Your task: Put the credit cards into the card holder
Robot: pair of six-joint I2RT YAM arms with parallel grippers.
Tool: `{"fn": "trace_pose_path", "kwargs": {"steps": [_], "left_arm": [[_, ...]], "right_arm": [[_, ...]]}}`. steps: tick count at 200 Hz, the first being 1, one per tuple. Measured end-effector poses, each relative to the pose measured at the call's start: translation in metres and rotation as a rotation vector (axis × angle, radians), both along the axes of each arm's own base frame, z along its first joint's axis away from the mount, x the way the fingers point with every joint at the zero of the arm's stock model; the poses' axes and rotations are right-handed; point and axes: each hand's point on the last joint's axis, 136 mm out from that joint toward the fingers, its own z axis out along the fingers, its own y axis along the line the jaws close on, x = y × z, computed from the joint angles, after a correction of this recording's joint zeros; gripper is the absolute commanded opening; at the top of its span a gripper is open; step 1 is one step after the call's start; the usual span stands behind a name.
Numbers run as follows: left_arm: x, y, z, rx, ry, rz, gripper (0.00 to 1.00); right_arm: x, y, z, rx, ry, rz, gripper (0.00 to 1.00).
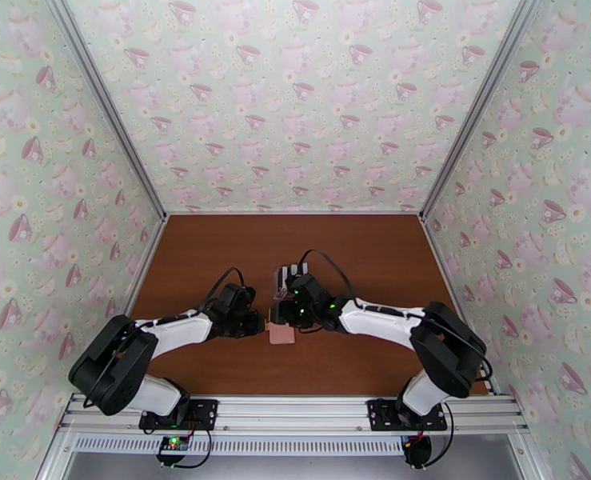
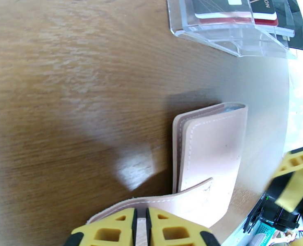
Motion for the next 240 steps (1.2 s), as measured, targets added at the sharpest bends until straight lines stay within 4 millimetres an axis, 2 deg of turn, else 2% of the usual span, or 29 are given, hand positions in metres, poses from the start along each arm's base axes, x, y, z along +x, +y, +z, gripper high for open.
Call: {"fn": "trace_pose_path", "kwargs": {"steps": [14,39,61,92,193,240], "left_arm": [[0.000,-0.002,0.000,0.001,-0.002,-0.007,0.17],[0.001,-0.002,0.000,0.008,-0.005,-0.007,0.17],[0.002,-0.002,-0.001,0.013,-0.005,-0.007,0.17],[0.003,-0.003,-0.001,0.013,-0.005,-0.006,0.16],[0.008,-0.009,-0.001,-0.001,-0.025,-0.011,0.15],[0.008,-0.010,-0.001,-0.004,-0.032,-0.009,0.15]], "right_arm": [[0.001,-0.012,-0.007,-0.014,0.012,-0.021,0.63],[-0.004,-0.034,-0.032,-0.060,0.052,-0.045,0.67],[-0.012,-0.041,-0.046,-0.066,0.071,-0.049,0.66],[-0.015,-0.037,-0.053,-0.027,0.084,-0.049,0.66],[-0.006,-0.016,-0.051,0.054,0.084,-0.035,0.63],[-0.001,-0.014,-0.050,0.076,0.087,-0.046,0.60]]}}
